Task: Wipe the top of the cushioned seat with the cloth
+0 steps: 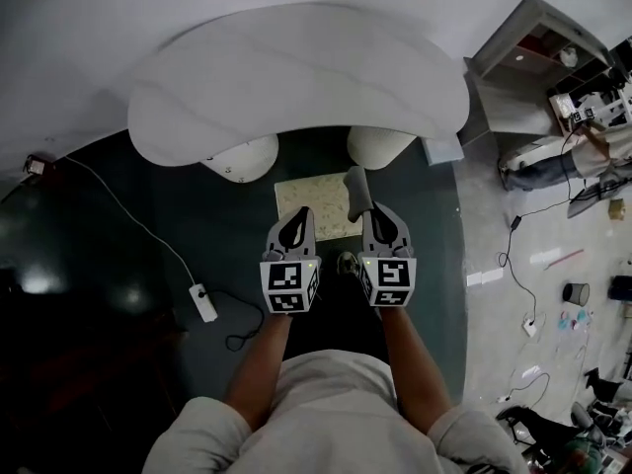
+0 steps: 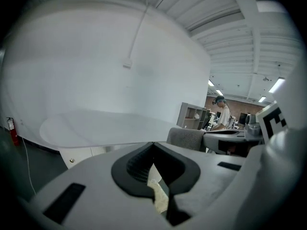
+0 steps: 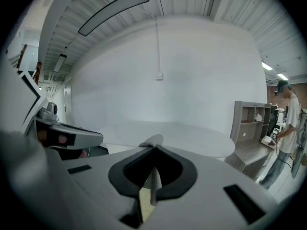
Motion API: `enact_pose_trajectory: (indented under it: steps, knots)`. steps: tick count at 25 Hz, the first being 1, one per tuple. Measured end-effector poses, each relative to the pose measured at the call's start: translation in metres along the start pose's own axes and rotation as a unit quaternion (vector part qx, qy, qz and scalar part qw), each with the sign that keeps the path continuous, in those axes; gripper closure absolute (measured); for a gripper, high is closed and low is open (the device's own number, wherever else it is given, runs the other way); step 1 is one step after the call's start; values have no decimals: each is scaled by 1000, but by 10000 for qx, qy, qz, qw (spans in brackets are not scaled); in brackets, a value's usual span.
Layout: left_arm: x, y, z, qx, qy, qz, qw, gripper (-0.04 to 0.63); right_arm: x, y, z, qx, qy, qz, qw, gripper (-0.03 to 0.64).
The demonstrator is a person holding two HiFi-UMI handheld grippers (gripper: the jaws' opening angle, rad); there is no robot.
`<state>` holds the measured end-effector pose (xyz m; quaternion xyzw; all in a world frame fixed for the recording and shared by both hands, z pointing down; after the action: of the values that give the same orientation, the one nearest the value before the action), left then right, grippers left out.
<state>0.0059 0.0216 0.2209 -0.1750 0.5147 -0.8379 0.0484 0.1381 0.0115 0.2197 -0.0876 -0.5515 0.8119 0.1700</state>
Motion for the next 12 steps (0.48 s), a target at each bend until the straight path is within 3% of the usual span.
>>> enact_pose_trajectory:
  steps: [4,12]
  knots:
    - [-10,20,-39,-225,105,77,9997,581,0,21,-42,-169,-47,235,9996,603]
    - [-27,32,-96,-705,511,-10,9962,581,4,37,-93,-465,366,-338,9977,603]
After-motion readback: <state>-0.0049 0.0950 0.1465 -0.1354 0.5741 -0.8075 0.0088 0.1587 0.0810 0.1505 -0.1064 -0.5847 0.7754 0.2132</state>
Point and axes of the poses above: the fingertips, and each gripper's own axes: z forward along the fingers, x to its left, y out of its top, the point moved 1 cm from there along -z, backward along the fingers, and after that the axes turned 5 degrees about -z, right-handed, at the moved point
